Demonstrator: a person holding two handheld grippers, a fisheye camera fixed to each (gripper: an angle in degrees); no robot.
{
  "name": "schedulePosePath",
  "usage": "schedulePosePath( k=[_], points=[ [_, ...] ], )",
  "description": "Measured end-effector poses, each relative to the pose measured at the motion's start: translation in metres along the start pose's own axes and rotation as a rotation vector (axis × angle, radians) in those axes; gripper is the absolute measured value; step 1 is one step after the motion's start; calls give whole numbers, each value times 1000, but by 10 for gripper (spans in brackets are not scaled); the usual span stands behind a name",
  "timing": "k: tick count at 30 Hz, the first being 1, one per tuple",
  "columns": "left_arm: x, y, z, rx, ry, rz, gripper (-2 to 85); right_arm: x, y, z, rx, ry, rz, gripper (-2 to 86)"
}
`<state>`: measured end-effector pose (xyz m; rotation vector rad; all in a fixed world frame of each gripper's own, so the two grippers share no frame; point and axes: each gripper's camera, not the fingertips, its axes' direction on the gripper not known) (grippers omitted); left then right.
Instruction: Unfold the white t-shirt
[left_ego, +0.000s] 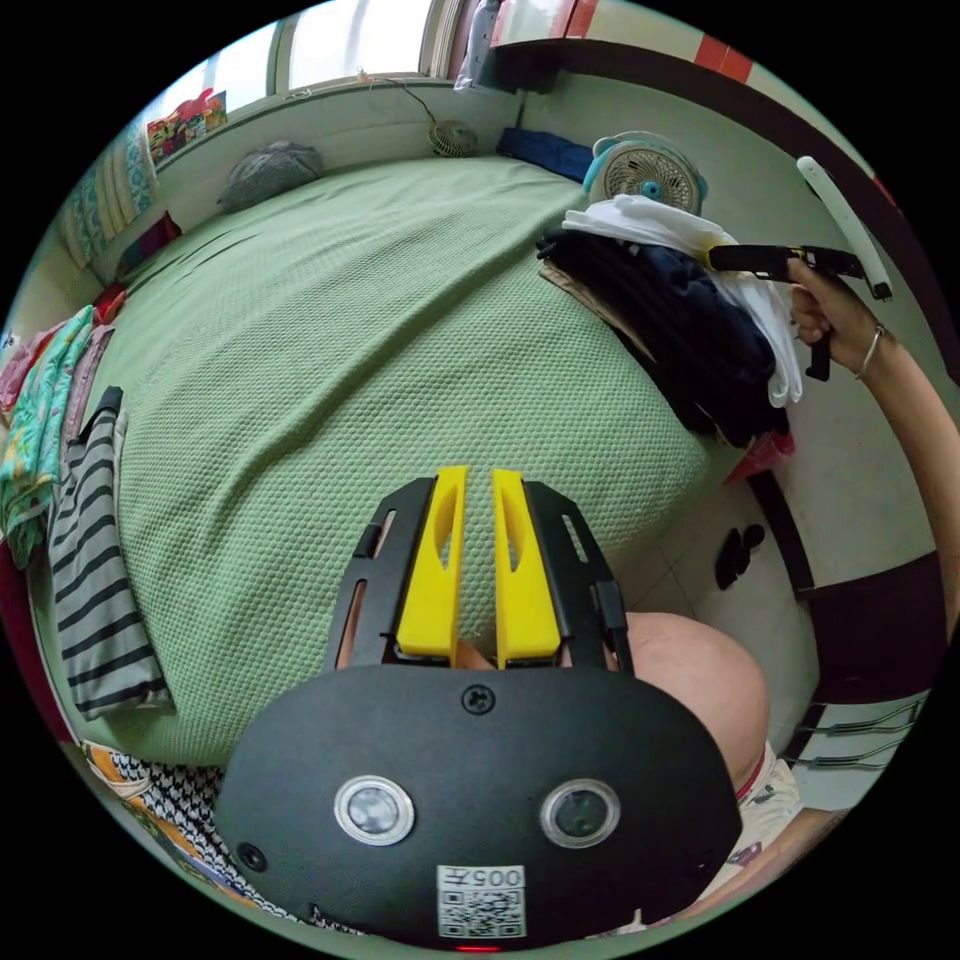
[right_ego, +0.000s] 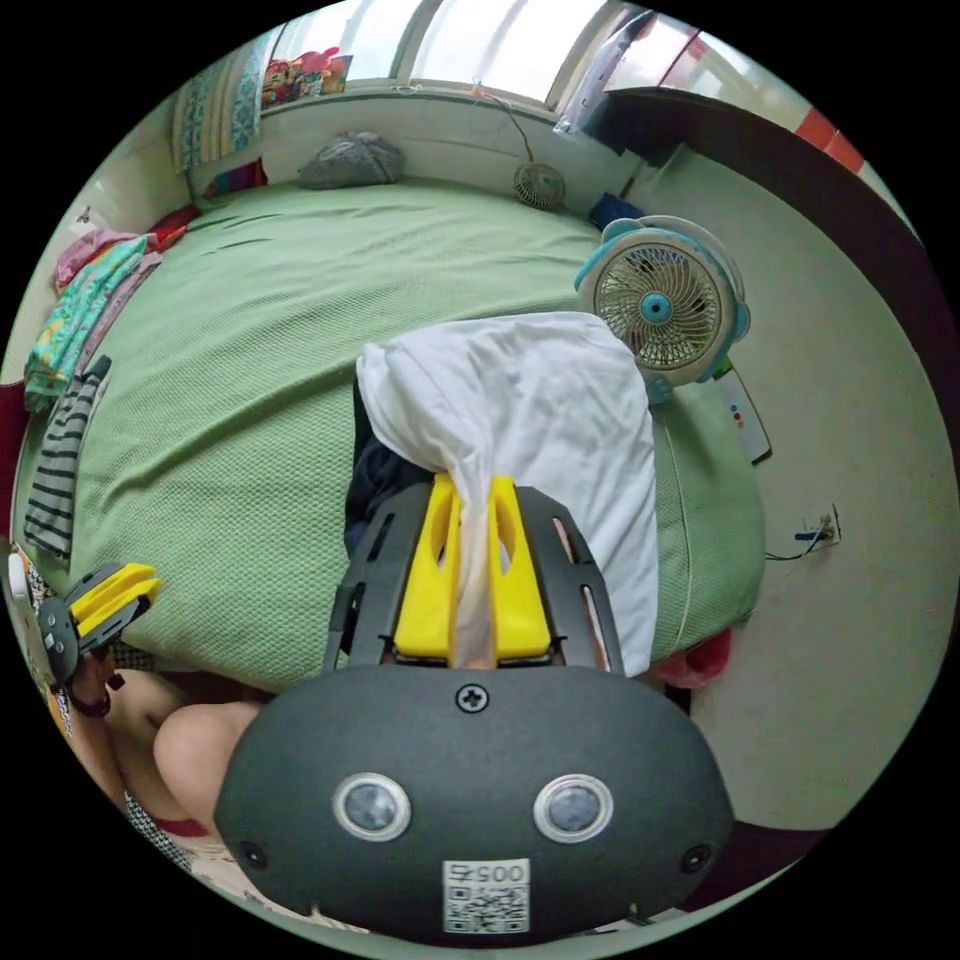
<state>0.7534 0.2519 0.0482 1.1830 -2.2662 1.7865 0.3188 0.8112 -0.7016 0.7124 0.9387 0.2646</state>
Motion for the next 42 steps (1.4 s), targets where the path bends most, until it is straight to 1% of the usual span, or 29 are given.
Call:
schedulePosePath(
  k=[3, 5, 10, 16, 22, 28, 31, 32, 35, 36, 40, 42],
  points=[
    [-8, 0, -2, 0, 6, -12, 56, 12, -4, -8, 4, -73, 54, -2],
    [-14, 0, -4, 4, 20, -18, 55, 13, -6, -15, 13, -77, 69, -3],
    [-22, -2, -8, 9, 25, -17, 54, -5, -13, -32, 38, -33, -19, -7],
    [-37, -3, -17, 28, 37, -22, 54, -27, -26, -53, 92, -143, -27, -7],
    [-65, -3, -27, 41, 63, -63, 54, -78, -50, -63, 133, -185, -81, -8],
    [-104, 0, -43, 73, 88, -134, 53, -137, -98, -66, 160, -302, -135, -6],
    [-131, 3, -50, 83, 103, -205, 52, -181, -124, -50, 153, -399, -140, 15],
    [-143, 5, -53, 79, 93, -245, 52, -205, -132, -38, 120, -426, -147, 29],
    [-174, 11, -61, 88, 69, -353, 52, -263, -139, -7, 38, -449, -185, 71],
    [-180, 13, -64, 97, 69, -371, 52, -278, -136, 1, 52, -451, -205, 78],
    [-212, 23, -76, 114, 54, -453, 53, -295, -123, 28, 33, -419, -270, 89],
    [-223, 23, -77, 100, 47, -466, 53, -286, -113, 55, -4, -342, -285, 98]
  ],
)
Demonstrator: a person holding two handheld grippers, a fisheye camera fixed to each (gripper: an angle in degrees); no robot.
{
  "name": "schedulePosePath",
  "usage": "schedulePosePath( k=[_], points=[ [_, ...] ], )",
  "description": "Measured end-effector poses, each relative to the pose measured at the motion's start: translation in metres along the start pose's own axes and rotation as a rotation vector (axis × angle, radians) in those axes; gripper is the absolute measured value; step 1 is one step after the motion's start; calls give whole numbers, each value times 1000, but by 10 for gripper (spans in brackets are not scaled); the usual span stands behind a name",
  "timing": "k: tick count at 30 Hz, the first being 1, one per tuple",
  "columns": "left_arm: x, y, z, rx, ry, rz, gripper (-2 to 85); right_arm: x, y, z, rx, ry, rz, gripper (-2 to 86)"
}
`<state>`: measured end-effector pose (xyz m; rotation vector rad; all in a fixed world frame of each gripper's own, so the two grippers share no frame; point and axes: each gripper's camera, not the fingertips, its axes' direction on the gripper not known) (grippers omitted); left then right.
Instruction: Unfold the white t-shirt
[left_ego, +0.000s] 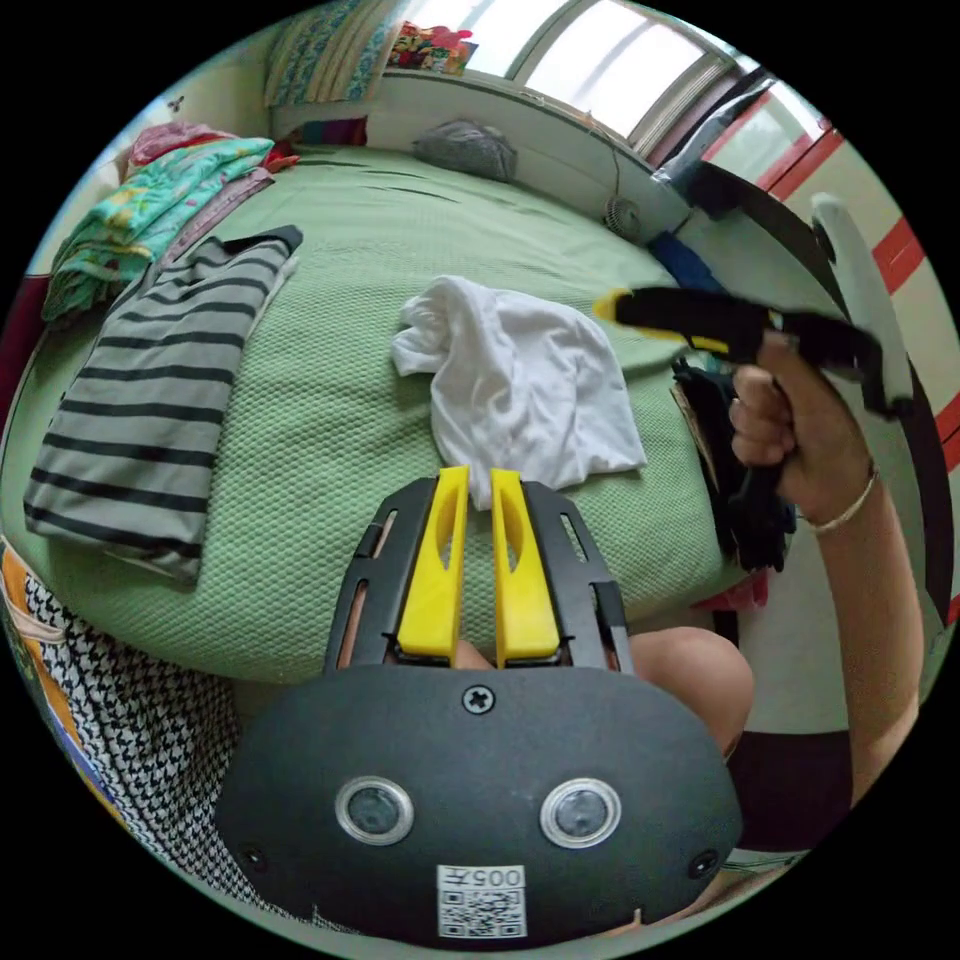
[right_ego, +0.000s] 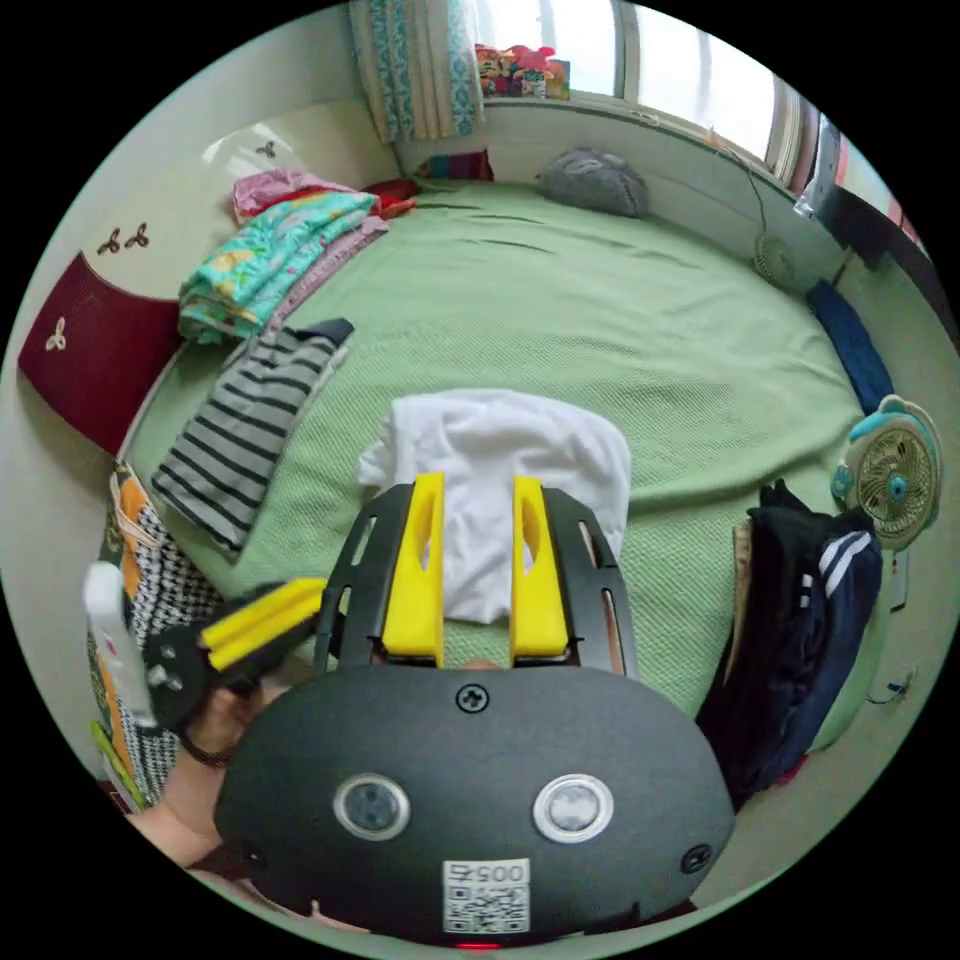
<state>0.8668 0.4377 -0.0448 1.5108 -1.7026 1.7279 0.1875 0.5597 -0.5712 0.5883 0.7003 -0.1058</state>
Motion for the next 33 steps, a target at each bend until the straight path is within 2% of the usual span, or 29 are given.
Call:
schedulePosePath(
  k=[3, 6, 9, 13, 15, 19, 23, 27, 33],
  points=[
    [-10, -10, 1, -30, -12, 1, 56, 36, 17, 28, -51, 66, 95, 107],
    [-17, -19, 6, -53, 37, 1, 68, 72, 28, 57, -101, 26, 240, 111],
    [-19, -30, 10, -43, 91, 16, 129, 87, 30, 84, -141, -1, 303, 113],
    [-18, -52, 27, -82, 20, 1, 162, 83, 25, 107, -165, 19, 277, 99],
    [-16, -61, 40, -135, 27, -12, 161, 77, 22, 114, -147, 43, 234, 67],
    [-5, -75, 48, -169, -113, -17, 133, 73, 19, 121, -113, -11, 198, -3],
    [2, -82, 44, -141, -58, -7, 67, 70, 15, 124, -95, -28, 164, -14],
    [-1, -87, 41, -137, -54, -18, 59, 67, 11, 127, -94, -20, 123, -15],
    [-11, -84, 25, -221, 16, -82, 55, 56, 22, 133, -136, -10, 69, -15]
  ],
)
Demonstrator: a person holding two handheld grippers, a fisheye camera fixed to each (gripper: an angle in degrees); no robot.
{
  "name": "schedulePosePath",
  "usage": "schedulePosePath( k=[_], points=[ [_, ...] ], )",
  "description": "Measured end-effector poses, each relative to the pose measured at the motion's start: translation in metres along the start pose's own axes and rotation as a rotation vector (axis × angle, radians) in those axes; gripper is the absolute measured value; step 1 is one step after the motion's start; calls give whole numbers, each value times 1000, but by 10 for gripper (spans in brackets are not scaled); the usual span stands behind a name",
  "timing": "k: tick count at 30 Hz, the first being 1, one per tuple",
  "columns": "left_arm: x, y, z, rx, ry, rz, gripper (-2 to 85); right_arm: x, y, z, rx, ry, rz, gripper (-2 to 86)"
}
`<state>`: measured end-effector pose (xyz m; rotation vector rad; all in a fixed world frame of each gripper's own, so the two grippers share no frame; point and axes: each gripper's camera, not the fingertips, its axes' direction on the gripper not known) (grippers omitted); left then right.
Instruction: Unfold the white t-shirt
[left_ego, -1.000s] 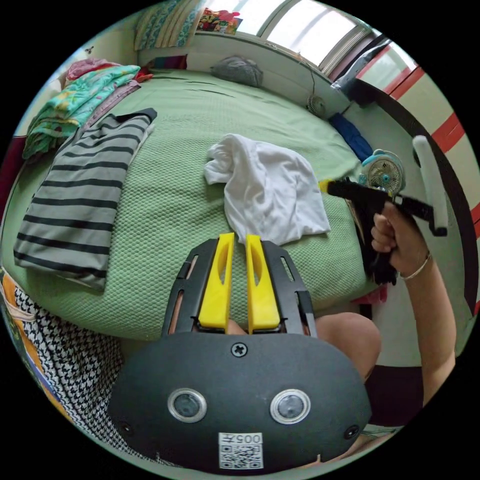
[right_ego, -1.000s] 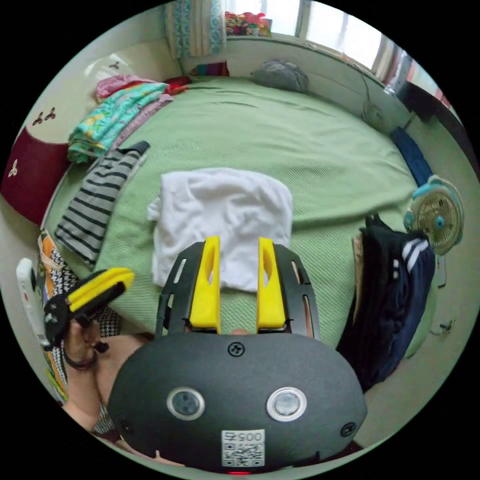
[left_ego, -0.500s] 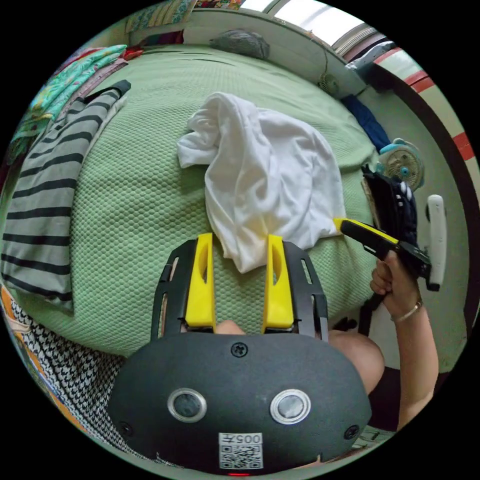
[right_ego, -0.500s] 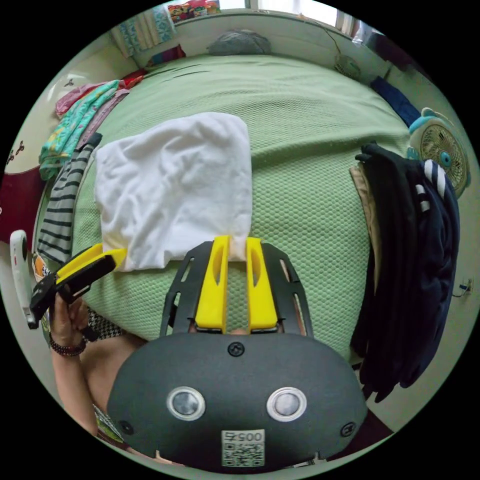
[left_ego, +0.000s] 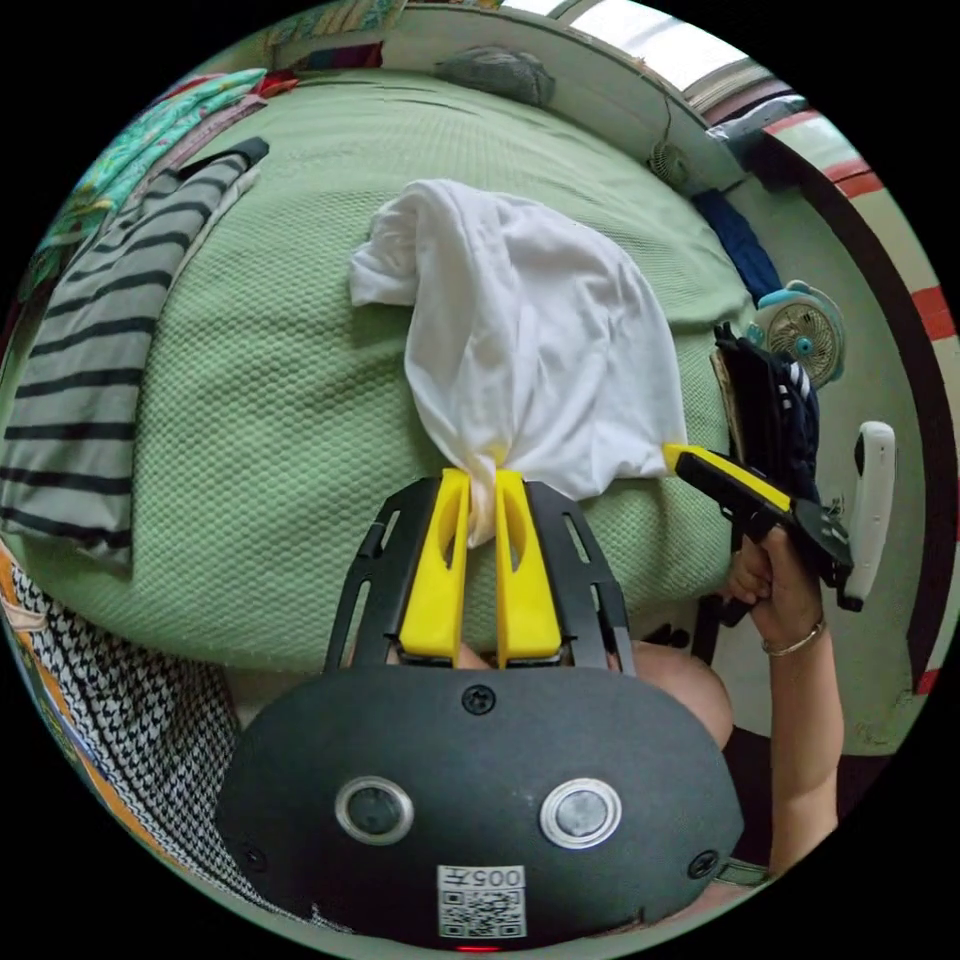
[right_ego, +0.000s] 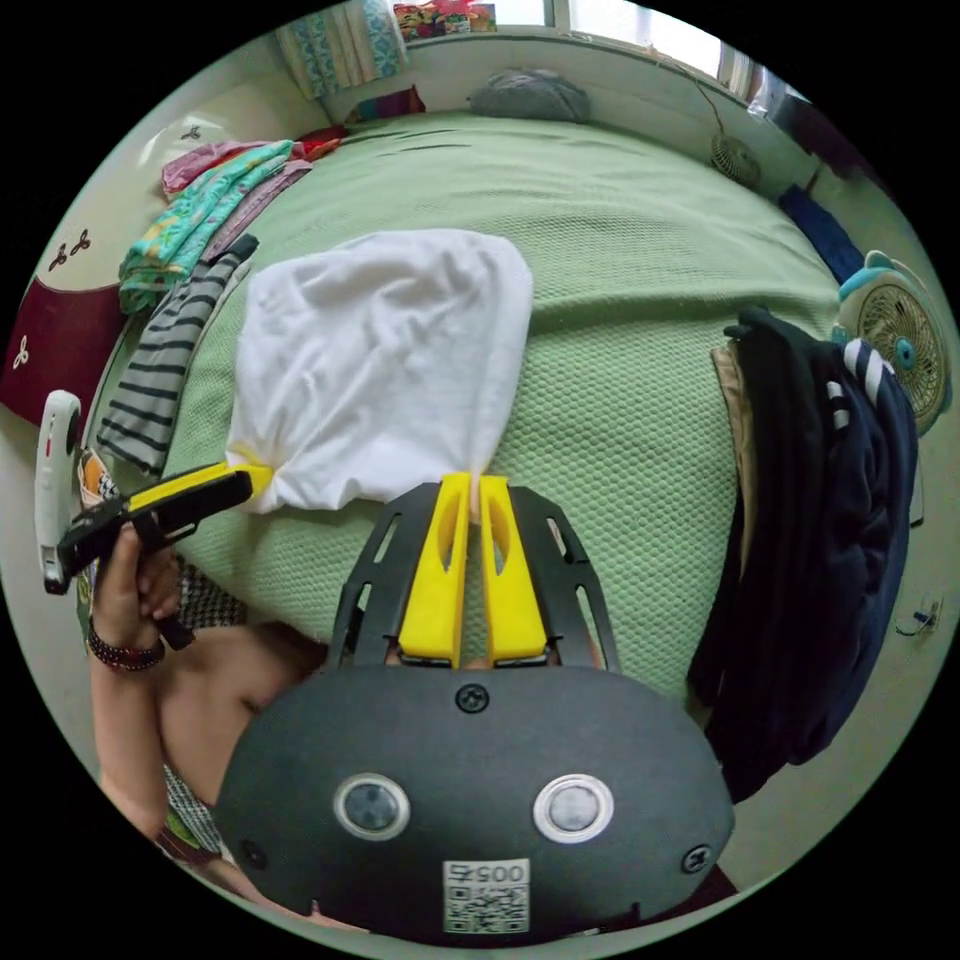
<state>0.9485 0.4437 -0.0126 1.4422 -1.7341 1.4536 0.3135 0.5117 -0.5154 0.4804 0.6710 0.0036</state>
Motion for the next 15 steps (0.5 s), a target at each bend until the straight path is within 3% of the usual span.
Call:
schedulePosePath(
  k=[15],
  points=[
    [14, 54, -31, -137, -123, 87, 57, -38, 61, -4, -112, -38, -164, -10]
  ],
)
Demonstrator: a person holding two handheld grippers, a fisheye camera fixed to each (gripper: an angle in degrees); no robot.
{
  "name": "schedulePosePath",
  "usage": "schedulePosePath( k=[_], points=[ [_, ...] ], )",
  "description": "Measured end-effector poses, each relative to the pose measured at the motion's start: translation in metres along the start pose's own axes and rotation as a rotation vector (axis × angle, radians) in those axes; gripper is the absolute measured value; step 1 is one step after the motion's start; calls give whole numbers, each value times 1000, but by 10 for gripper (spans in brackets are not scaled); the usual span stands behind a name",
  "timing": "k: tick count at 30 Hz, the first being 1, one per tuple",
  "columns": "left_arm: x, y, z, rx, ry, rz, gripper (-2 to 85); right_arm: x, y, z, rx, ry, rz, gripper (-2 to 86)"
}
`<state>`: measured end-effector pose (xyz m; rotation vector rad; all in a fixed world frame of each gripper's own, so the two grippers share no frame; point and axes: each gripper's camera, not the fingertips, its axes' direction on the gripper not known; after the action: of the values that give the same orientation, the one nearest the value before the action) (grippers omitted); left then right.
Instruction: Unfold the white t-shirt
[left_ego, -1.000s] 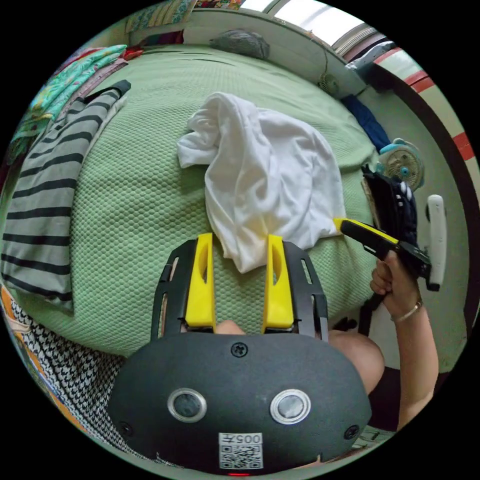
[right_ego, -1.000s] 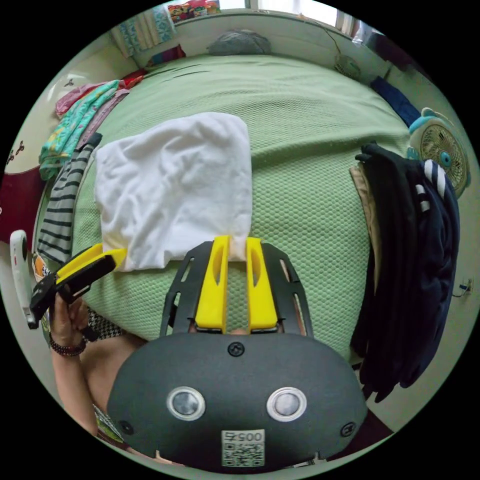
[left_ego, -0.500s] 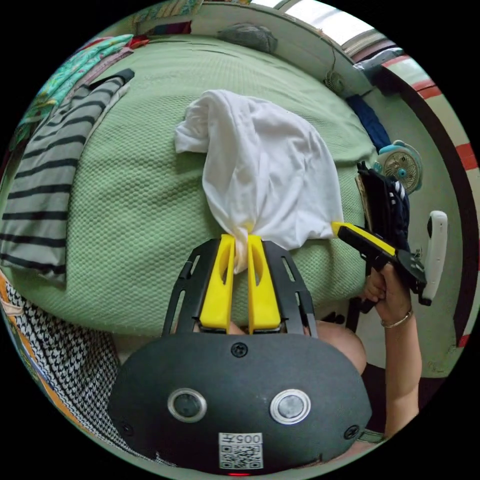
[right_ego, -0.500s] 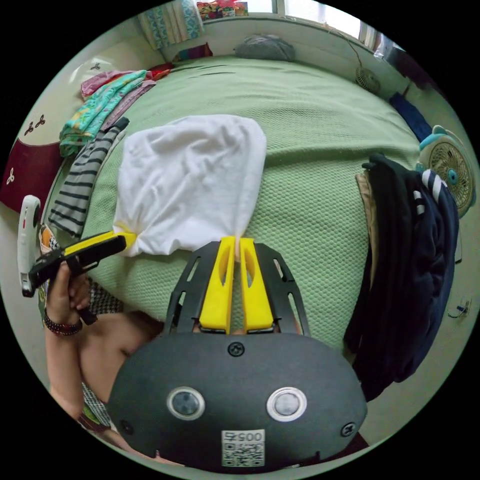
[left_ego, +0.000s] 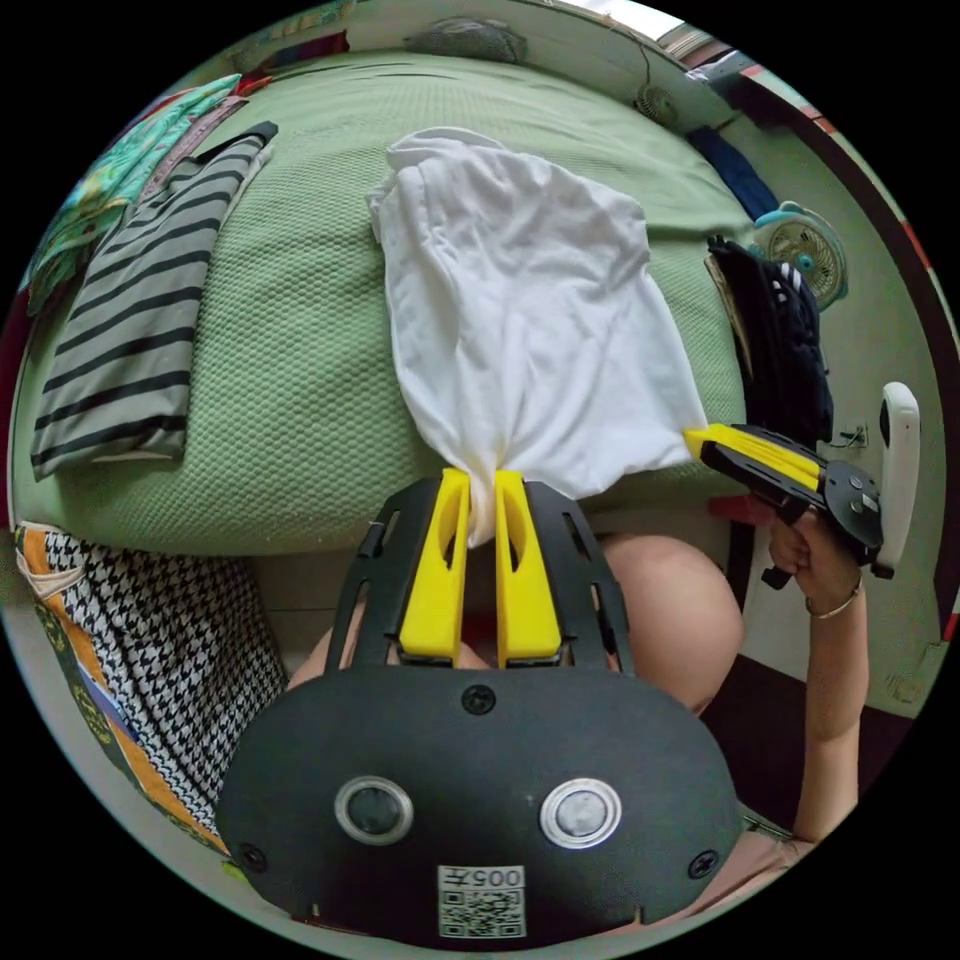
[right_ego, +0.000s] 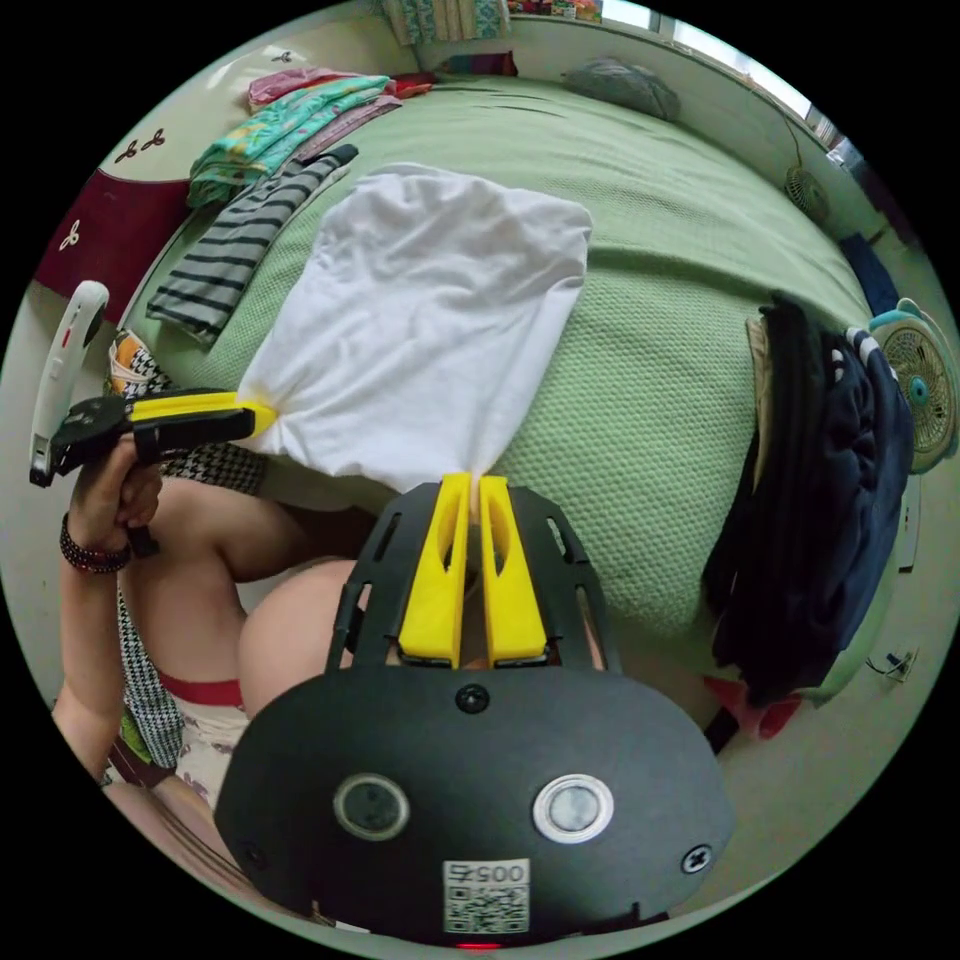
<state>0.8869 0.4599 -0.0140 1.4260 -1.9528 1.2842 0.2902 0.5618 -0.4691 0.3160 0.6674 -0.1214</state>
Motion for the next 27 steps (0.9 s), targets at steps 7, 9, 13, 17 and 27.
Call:
schedulePosePath(
  k=[7, 9, 13, 17, 27],
  points=[
    [-4, 21, -22, 34, -128, 13, 108, -5, 11, -12, 64, 27, -43, 72],
    [-12, 18, -36, 66, -147, -13, 106, 4, 2, -25, 109, 13, -22, 92],
    [-34, -9, -67, 157, -83, -84, 106, 16, -24, -38, 193, 44, 38, 107],
    [-39, -48, -78, 251, -16, -93, 144, 33, -73, -36, 251, 16, 143, 117],
    [-24, -106, -27, 141, -27, -35, 126, 35, -148, 26, 132, 14, 191, 82]
  ],
)
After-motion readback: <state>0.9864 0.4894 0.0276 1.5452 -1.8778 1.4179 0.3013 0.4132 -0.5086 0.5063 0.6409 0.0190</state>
